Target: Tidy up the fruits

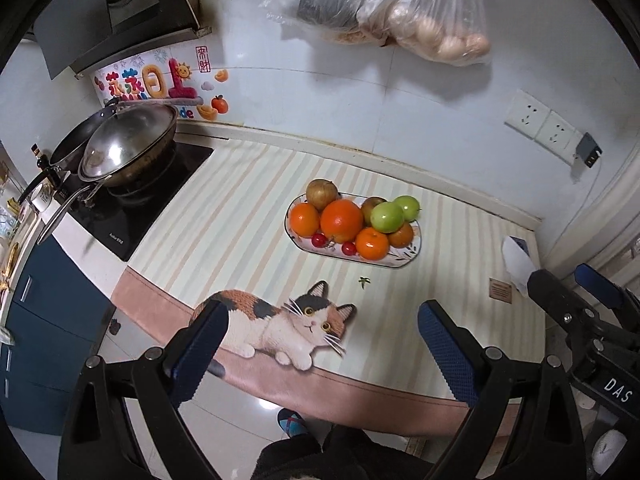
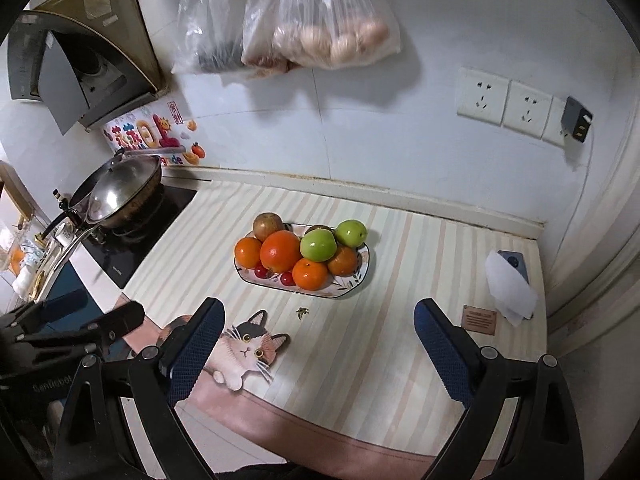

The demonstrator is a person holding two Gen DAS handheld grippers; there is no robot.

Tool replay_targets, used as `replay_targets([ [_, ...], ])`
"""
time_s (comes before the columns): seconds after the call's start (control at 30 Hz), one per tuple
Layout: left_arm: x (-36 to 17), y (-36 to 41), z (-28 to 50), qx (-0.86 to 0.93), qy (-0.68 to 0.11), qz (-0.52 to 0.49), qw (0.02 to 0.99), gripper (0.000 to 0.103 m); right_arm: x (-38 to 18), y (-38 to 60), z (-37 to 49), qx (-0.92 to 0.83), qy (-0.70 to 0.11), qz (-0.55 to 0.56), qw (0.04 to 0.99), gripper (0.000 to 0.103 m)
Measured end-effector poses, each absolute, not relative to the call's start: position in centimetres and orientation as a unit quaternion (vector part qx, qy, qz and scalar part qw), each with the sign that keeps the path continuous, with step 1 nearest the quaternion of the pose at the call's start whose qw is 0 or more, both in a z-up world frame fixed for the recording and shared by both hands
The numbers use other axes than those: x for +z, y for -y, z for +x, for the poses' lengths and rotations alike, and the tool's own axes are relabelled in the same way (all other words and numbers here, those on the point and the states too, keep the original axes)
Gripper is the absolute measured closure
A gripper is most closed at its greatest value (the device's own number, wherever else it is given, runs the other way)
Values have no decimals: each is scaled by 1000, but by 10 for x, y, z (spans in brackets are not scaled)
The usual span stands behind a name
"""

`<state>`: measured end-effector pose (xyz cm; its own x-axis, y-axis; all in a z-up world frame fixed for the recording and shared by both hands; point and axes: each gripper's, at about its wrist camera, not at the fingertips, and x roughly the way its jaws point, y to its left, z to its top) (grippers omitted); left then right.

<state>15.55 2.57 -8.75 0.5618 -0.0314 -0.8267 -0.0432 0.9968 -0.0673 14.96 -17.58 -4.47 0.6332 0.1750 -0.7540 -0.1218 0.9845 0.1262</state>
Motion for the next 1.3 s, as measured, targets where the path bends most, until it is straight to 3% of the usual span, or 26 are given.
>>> replay_targets([
  [0.6,-59,-27,134,12,-439,-35,897,6,-6,180,114,94,-402,29,910,5],
  [1.3,-104,-30,218,50,-468,-8,882,6,-63,176,206,75,-431,40,898,5],
])
